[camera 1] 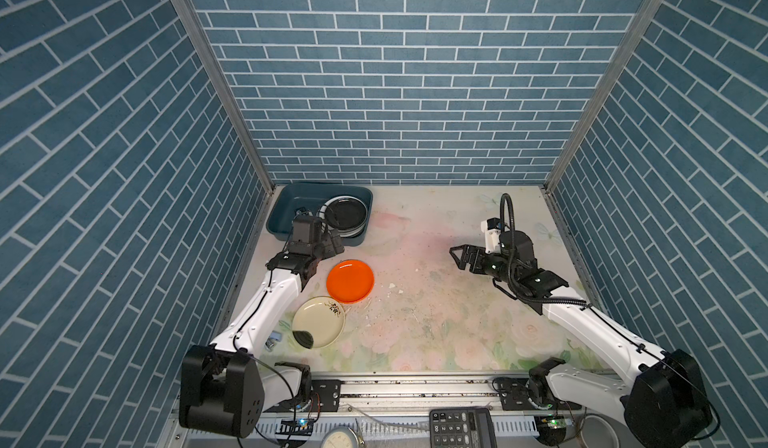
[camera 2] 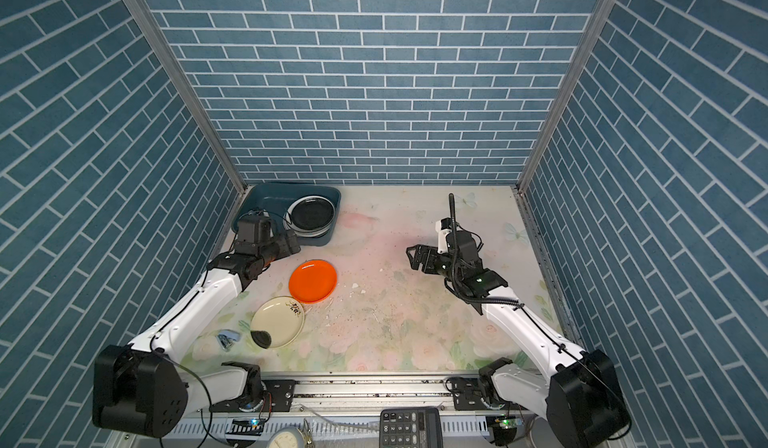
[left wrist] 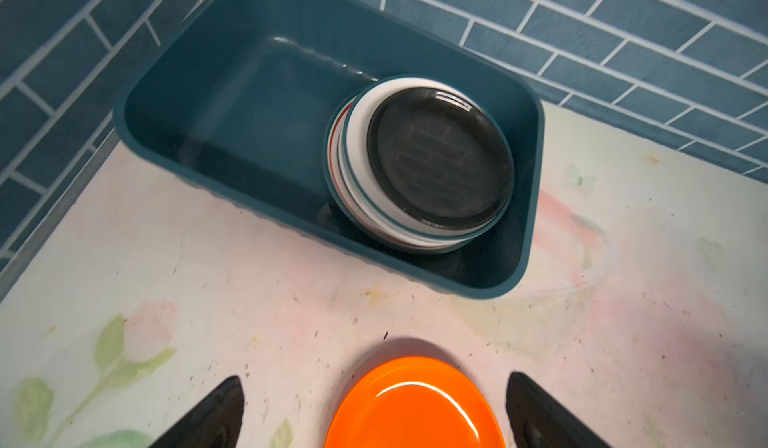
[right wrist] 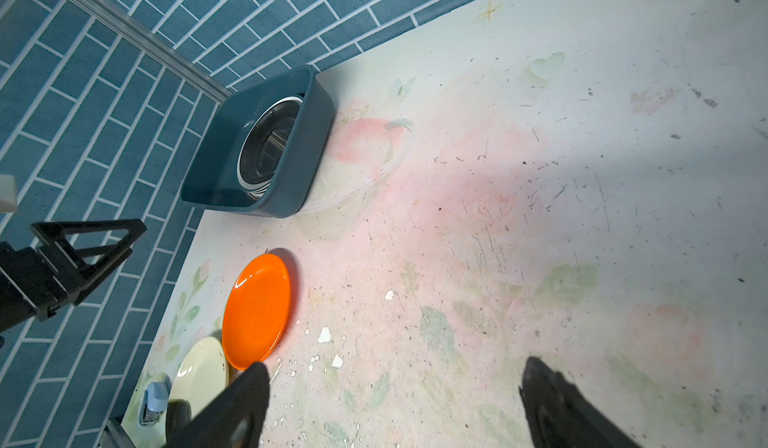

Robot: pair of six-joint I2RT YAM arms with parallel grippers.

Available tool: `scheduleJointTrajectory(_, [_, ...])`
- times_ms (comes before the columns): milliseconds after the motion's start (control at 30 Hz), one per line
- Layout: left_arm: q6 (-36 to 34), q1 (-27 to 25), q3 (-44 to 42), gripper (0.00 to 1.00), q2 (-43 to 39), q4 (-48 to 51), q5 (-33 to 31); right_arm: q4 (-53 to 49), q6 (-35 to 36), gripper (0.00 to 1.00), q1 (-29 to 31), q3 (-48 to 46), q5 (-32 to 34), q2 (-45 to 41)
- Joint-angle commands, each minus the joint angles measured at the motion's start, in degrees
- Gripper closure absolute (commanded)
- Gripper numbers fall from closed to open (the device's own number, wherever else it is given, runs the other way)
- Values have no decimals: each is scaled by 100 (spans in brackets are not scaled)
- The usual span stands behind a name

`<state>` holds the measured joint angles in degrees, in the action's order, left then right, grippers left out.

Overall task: Place the plates into the plastic bin on the countertop
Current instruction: 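Withdraw the left gripper from the bin toward the cream plate, then lower the left gripper onto the cream plate edge nearest the robot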

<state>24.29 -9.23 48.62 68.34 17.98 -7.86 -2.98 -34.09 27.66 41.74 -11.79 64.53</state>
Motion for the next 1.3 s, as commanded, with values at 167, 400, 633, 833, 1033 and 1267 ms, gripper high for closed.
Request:
scheduleJointTrajectory(167, [823,182,-539,0,-758,1119,-900,105,95,6,-33,36,-173,-53])
scheduleJointTrajectory(400, [1577,326,-1214,0,-1355,1935,-795,193,154,6,-57,36,-226,-10])
scheduleJointTrajectory(633, [2063,534,-1558,0,-1999,2824,-948,251,192,6,-120,66,-333,137])
scheduleJointTrajectory(833, [2016,701,-1903,0,-2254,2687,-499,339,183,6,-205,3,-406,201])
scheduleJointTrajectory(1033, [1860,865,-2158,0,-1894,2195,232,358,174,6,-274,-65,-456,176])
scheduleJointTrajectory(1267, [1755,897,-2287,0,-1658,1822,620,399,121,6,-331,-186,-429,123])
